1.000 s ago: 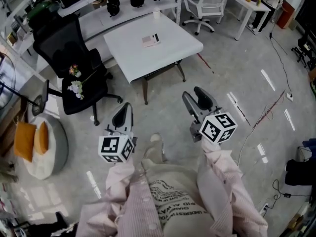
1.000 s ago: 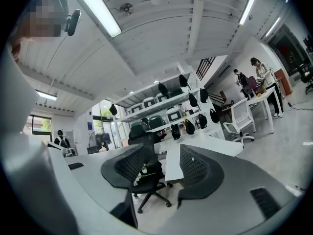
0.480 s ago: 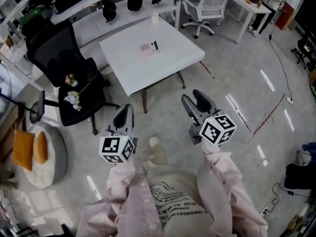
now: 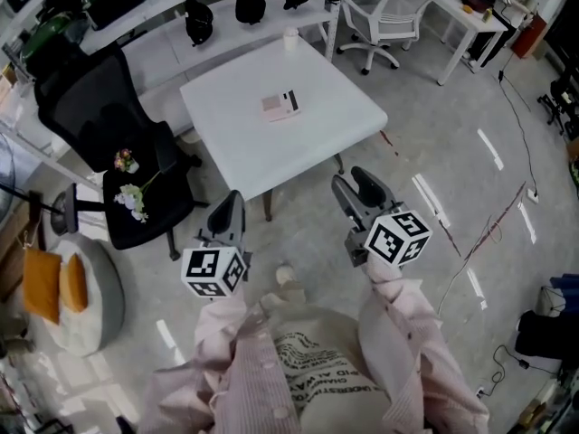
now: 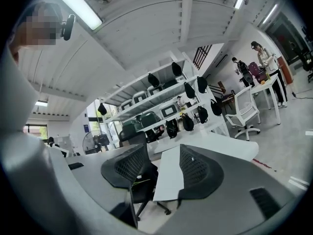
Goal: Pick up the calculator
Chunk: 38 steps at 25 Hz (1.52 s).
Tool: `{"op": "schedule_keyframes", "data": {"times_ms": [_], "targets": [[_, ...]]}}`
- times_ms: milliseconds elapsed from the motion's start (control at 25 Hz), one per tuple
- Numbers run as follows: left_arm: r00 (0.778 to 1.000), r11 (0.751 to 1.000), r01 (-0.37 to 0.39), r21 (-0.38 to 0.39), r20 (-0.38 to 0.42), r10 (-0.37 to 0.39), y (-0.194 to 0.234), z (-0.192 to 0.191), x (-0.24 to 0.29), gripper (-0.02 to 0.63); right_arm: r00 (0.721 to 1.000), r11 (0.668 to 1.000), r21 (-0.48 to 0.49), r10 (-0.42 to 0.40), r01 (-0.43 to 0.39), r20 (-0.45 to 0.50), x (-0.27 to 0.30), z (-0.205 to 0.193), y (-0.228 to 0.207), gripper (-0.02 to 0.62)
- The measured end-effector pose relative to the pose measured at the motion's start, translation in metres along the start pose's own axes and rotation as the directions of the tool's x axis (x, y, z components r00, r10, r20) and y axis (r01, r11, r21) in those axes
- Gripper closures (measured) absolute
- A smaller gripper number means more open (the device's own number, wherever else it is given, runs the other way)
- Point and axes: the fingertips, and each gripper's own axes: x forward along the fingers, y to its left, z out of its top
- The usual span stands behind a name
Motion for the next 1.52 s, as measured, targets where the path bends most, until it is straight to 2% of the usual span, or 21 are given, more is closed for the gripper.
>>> {"op": "schedule_keyframes", "data": {"times_ms": [360,840,1240,1520], "targets": [[1.000,1.000,0.007,-0.019,0.009,-0.007,0.041,0.016,0.056,0.606,1.000,1.000,0.016,-0.003,0.003,-0.008,0.064,0.011,-0.019,0.396],[0.999,0.999,-0.012,-0.045,-0.038,0.010,0.072,0.001,0.098,0.604,0.999,0.998,0.056,-0.010,0.013,-0.047,0.117,0.000,-0.052,0.396],[0.994,0.993,-0.072,-0.091,-0.095,0.063,0.107,-0.008,0.180,0.604,0.992,0.995,0.099,0.022,-0.009,-0.125,0.206,0.003,-0.114,0.396],[0.981,0.982,-0.129,-0.136,-0.162,0.106,0.130,-0.020,0.249,0.604,0.975,0.989,0.148,0.058,-0.026,-0.215,0.274,-0.001,-0.164,0.396]]}}
